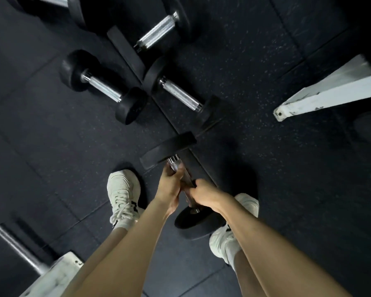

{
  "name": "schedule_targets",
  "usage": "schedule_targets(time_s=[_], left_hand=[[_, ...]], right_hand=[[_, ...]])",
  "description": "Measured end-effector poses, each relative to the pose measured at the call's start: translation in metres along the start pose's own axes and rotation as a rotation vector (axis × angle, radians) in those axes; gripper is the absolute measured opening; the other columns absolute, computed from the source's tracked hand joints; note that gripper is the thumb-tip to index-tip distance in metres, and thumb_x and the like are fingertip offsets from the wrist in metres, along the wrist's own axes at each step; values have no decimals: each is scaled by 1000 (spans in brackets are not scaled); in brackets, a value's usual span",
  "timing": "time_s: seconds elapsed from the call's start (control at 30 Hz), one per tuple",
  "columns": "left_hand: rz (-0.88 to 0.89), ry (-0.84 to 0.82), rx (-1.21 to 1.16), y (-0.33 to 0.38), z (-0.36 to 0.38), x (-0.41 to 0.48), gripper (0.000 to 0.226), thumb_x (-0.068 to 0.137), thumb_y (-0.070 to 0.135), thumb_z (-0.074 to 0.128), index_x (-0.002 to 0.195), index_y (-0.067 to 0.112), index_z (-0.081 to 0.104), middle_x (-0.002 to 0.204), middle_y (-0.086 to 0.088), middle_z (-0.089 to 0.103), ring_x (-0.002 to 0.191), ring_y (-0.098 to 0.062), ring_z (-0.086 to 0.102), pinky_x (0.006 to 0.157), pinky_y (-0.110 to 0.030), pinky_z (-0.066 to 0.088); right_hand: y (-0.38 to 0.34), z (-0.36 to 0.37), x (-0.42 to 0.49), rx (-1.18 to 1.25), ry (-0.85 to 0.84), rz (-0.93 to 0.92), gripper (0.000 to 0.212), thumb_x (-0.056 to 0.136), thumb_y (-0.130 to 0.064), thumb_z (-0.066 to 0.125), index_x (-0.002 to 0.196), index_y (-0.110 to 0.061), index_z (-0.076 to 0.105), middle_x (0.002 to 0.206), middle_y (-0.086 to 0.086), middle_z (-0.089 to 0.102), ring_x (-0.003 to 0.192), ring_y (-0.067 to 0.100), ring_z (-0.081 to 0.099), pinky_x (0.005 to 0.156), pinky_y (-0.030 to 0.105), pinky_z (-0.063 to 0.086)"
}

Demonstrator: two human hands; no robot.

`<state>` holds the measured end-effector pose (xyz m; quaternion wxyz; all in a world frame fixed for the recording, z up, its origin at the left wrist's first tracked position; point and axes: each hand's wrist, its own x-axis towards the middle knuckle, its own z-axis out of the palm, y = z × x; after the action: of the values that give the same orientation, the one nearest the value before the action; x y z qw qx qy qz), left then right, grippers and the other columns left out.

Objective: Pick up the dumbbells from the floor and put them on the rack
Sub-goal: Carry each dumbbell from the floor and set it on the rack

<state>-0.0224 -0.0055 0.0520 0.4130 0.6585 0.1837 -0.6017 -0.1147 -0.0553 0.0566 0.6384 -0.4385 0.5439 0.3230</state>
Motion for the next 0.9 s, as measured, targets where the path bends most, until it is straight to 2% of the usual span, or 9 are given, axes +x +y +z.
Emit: schedule_targets(time_s=[0.07,0.2,0.33,0.43,0.5,0.63,0.7,0.83,0.9], left_hand=[[10,-21,73,13,8,-46,25,96,15,49,120,8,51,84,-1,61,75,-14,57,79,-31,46],[34,-95,226,51,29,-159,27,96,19,52,121,11,53,90,2,63,71,-9,57,76,-26,46],[73,-167,336,100,55,-282,26,94,24,54,116,11,57,98,-2,67,87,-18,64,81,-34,52],[192,-212,454,131,86,-368,12,94,25,55,99,16,61,90,1,68,81,-14,65,70,-27,53],[280,-230,531,145,111,-416,12,95,21,54,100,12,59,88,0,67,77,-11,65,61,-20,53],[397,-241,630,165,170,-493,9,94,15,54,99,8,57,76,1,64,67,-10,62,44,-14,47],[425,-279,662,170,202,-519,5,93,12,55,93,9,58,76,-3,64,67,-13,62,48,-17,51],[457,-337,734,181,272,-544,7,90,15,60,94,9,61,90,-14,68,81,-25,63,78,-42,55],[482,-377,771,185,308,-550,6,90,12,59,96,10,61,86,-7,67,77,-20,62,70,-34,53]], right_hand=[[-3,0,-53,60,-4,-2,32,94,-40,50,88,-10,58,85,10,66,81,24,63,84,37,51],[-13,-6,-173,165,32,-16,47,92,-51,50,104,-7,60,89,8,69,84,22,67,86,37,53],[-31,-16,-313,302,69,-91,39,94,-47,50,88,-9,59,76,8,67,71,21,65,82,38,54],[-36,-29,-402,374,99,-157,44,94,-47,49,91,-5,61,78,11,69,75,23,68,86,40,56],[-34,-40,-448,418,144,-193,50,92,-50,50,100,-1,62,87,14,71,83,26,70,88,43,56],[-28,-74,-528,524,213,-275,54,90,-51,53,103,1,59,84,16,72,74,28,69,82,45,58],[-22,-97,-562,554,265,-314,53,93,-47,50,101,4,60,81,16,70,67,26,66,73,40,57],[-11,-151,-611,582,353,-377,49,95,-47,47,95,-1,64,71,8,68,59,18,64,62,29,56],[-5,-179,-627,603,407,-391,42,95,-47,46,85,-10,62,73,6,68,61,17,64,63,26,55]])
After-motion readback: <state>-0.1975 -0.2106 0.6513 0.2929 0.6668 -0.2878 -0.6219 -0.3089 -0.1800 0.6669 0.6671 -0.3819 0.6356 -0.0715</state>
